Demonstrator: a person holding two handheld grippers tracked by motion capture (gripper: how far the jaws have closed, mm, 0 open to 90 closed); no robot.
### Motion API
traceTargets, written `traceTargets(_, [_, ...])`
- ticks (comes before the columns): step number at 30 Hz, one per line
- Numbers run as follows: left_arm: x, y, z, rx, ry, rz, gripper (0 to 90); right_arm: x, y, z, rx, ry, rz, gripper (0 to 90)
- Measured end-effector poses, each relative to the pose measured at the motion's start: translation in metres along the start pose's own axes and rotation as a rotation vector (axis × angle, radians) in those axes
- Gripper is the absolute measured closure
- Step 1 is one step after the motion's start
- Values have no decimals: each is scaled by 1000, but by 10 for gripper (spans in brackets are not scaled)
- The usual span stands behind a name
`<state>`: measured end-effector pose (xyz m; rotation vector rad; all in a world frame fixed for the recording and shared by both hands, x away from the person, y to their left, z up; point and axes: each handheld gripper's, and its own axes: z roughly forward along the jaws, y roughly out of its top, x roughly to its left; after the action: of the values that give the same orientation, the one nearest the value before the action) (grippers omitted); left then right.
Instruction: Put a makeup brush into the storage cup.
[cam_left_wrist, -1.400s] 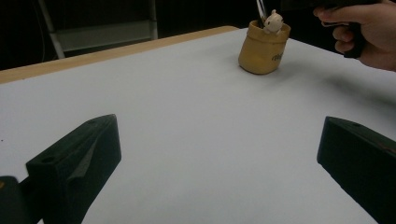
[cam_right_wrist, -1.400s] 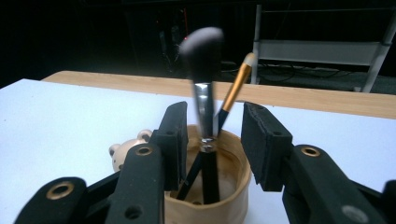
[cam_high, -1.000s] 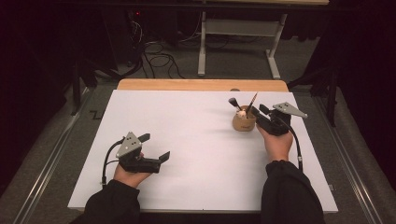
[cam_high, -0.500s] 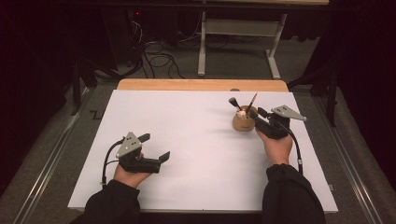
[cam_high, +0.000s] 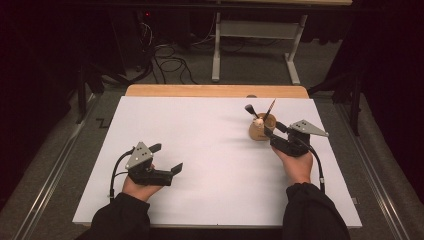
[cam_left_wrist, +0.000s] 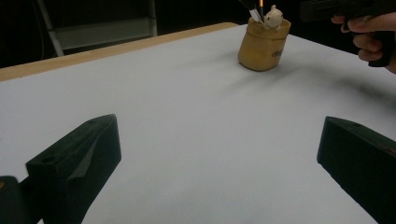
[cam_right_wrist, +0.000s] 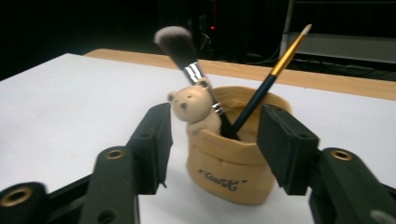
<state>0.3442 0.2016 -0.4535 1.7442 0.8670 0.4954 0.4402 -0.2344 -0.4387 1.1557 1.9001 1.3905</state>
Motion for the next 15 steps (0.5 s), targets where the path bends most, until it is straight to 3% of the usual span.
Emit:
traceTargets(8, [0,0,1,7,0,3,4,15,-3,-11,1,52,-23,248])
traceTargets(15, [0,-1,1,10,1,0,4,25,-7,-25,-5,92,-37,146])
